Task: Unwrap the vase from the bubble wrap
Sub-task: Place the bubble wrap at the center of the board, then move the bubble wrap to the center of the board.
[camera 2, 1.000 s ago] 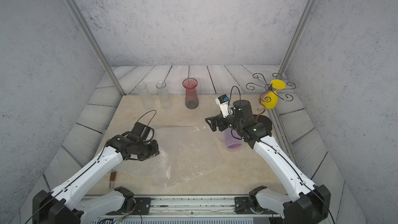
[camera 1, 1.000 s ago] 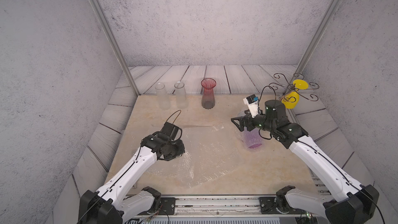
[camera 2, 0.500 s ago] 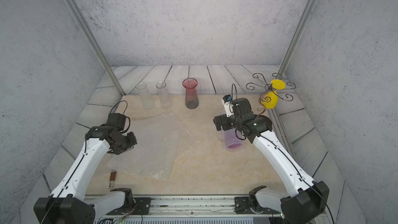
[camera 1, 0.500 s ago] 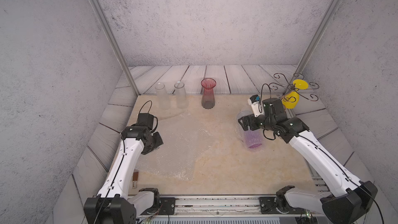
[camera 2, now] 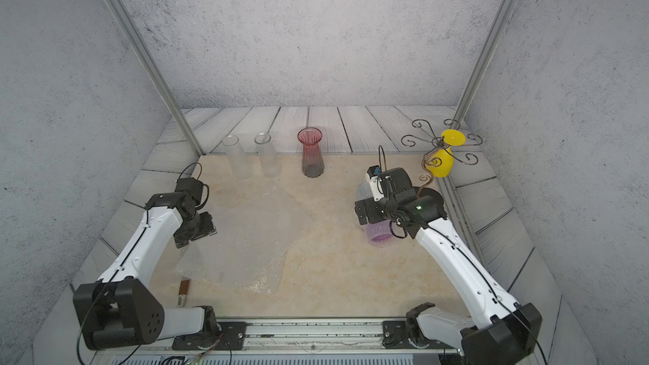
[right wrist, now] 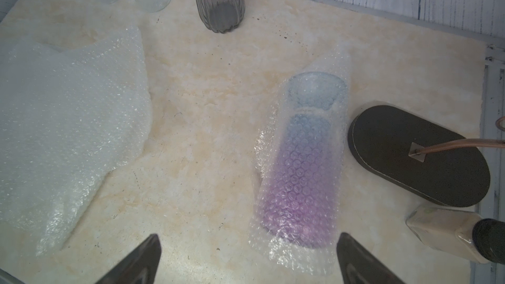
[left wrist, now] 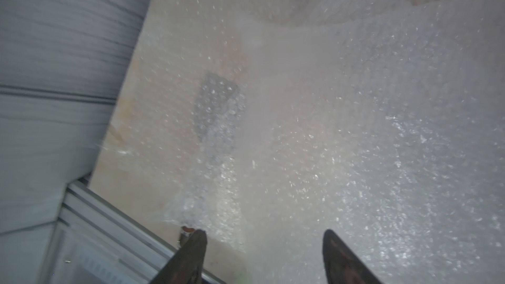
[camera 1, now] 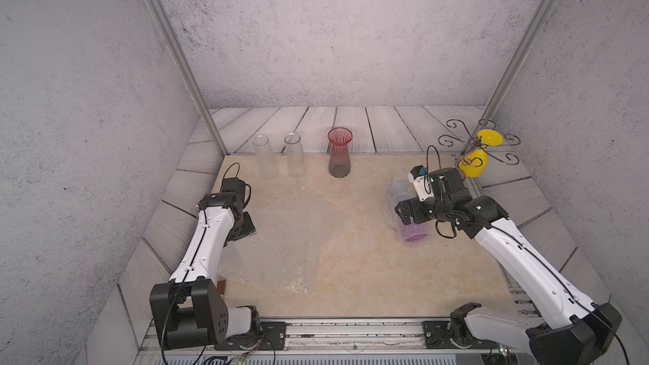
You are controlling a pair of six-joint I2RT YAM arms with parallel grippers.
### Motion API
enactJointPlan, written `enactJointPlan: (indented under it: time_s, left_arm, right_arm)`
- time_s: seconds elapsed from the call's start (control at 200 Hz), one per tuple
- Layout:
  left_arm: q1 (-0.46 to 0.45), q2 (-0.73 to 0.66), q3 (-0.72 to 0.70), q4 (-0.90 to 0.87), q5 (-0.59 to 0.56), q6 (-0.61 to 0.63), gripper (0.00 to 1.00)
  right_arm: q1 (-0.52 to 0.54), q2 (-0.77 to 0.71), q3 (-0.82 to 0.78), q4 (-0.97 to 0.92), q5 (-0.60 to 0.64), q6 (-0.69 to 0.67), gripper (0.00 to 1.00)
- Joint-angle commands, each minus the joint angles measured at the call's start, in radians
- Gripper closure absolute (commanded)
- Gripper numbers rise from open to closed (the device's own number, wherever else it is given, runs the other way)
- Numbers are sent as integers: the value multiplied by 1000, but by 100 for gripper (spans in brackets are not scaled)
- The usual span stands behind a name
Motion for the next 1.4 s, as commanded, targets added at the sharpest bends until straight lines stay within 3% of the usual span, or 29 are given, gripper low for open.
enactJointPlan:
  time_s: [0.0, 0.125, 0.265, 0.355, 0.525, 0.65, 0.926, 1.166, 1.391]
  left_arm:
    - [8, -54, 65, -25, -82, 48, 26]
    - [-19, -131, 76, 71, -16, 156, 25]
    - [-44, -150, 86, 127, 317, 195, 25]
    - [-127, -168, 58, 152, 439, 154, 25]
    - [-385, -270, -78, 309, 455, 69, 25]
    - [-463, -284, -128, 360, 520, 10, 25]
    - [-521, -143, -100, 512, 616, -5, 26]
    - [-544, 61, -3, 695, 755, -167, 27]
    - [-557, 197, 84, 649, 768, -113, 28]
  right_arm:
    - [-3, -8, -27, -16, -31, 51, 1]
    - [-15, 10, -34, -8, -28, 76, 1]
    - [-43, 59, 29, -109, -27, 52, 1]
    - [-57, 93, 26, -136, 10, 42, 1]
    - [-80, 168, 2, -105, 79, 38, 1]
    - [-120, 225, 6, -125, 97, 32, 1]
    - [-195, 257, -12, -84, 38, -15, 1]
    - [-235, 313, -20, -12, -78, 25, 1]
    - [-237, 369, -43, 40, -82, 18, 1]
